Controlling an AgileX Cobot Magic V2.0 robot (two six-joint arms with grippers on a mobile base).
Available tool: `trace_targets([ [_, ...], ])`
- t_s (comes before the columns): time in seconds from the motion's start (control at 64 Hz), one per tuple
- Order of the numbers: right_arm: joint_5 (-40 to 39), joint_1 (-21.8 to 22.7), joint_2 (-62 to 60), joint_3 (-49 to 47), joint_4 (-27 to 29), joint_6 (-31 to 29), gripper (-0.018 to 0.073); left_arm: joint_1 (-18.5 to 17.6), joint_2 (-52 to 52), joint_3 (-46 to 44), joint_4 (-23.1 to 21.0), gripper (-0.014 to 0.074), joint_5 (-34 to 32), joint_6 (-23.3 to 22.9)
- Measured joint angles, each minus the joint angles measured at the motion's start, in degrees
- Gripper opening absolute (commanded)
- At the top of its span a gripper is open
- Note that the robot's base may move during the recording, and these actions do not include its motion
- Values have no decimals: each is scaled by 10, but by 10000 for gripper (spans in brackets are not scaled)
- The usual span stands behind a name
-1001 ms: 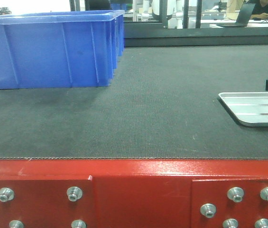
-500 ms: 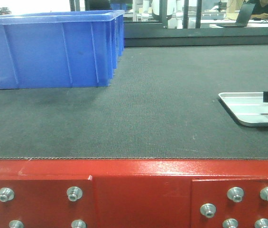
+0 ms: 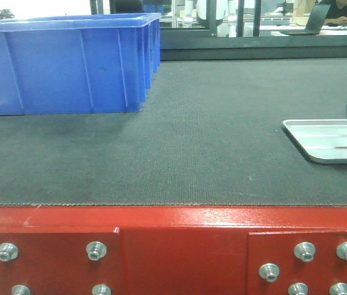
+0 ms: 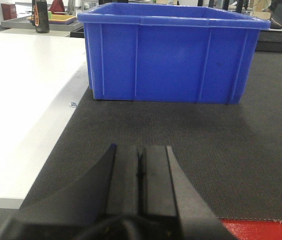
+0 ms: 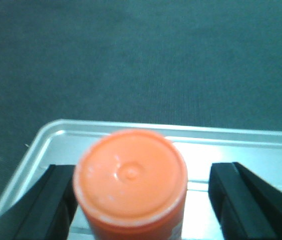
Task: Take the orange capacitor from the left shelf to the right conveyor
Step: 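Lower the orange cylinder onto the silver tray with the right gripper, then open the right gripper and withdraw it from the cylinder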
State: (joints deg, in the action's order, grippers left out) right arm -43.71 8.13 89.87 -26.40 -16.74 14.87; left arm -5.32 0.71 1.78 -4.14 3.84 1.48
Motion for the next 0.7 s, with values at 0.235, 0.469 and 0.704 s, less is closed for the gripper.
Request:
trace_targets([
  [0.235,146,0,-194,5,-89,137,596,0,0,0,0,-127,0,0],
  [0.469,309,-12,-396,6,-92,197,186,0,0,0,0,-127,0,0],
  [0.704,437,-42,-536,7,-92,200,54,0,0,0,0,-127,0,0],
])
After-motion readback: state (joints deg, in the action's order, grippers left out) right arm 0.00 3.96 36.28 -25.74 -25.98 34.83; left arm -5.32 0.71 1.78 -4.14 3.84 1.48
